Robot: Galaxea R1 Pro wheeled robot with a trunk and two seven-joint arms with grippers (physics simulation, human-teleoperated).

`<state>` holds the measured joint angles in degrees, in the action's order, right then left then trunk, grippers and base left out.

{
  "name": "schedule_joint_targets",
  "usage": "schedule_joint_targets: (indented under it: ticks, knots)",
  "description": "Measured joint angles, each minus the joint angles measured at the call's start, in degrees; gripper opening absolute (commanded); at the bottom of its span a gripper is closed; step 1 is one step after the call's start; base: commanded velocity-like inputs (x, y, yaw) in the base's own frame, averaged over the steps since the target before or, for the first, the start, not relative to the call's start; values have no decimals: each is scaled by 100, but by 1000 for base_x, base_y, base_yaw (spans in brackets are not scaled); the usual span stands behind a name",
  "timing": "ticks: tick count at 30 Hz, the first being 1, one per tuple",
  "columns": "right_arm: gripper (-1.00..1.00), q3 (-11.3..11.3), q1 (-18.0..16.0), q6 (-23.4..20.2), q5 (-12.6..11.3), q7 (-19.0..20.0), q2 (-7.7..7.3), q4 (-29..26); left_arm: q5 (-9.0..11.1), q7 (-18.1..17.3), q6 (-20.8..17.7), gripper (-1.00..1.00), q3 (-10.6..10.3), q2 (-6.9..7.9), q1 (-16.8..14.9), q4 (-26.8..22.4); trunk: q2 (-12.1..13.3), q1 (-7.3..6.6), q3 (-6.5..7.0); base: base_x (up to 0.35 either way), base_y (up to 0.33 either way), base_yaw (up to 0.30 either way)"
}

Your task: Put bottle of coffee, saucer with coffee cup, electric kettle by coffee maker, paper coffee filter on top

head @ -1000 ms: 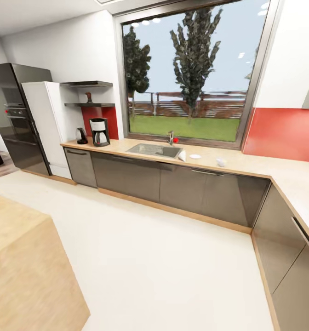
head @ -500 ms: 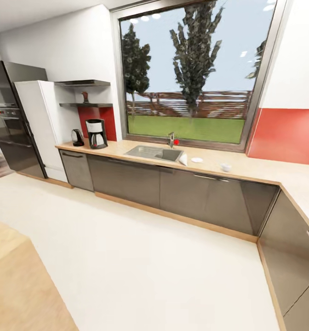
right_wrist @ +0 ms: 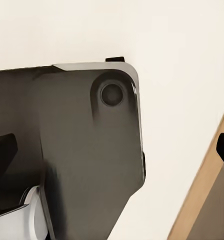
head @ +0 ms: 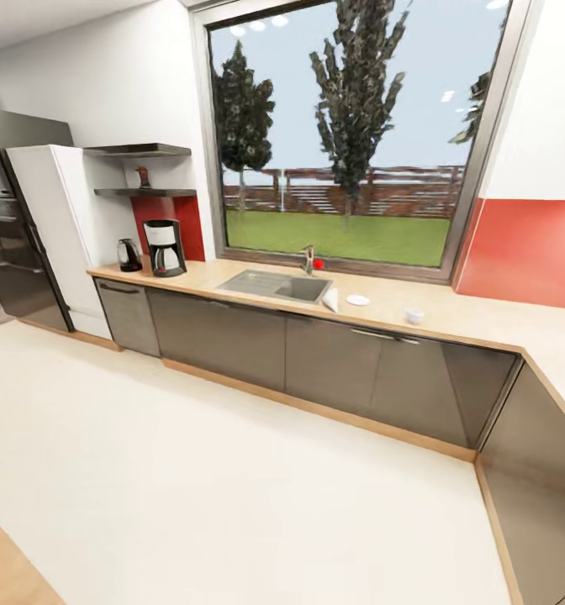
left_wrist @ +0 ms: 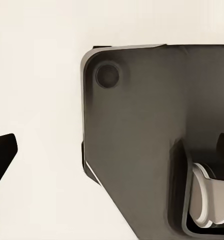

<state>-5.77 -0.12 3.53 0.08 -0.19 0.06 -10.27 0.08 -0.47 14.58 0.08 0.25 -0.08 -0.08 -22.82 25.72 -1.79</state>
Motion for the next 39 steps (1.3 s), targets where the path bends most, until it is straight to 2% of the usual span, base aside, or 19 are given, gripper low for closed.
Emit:
schedule_joint_targets:
  ticks: [26,39]
  knots:
    - [100,0,0,0,0,27,9,9,8,0,9,100,0,1,-2,0,0,0,0,337,-18,0]
    - [100,2,3,1,0,27,9,10,8,1,10,100,8,9,0,0,0,0,0,336,121,0]
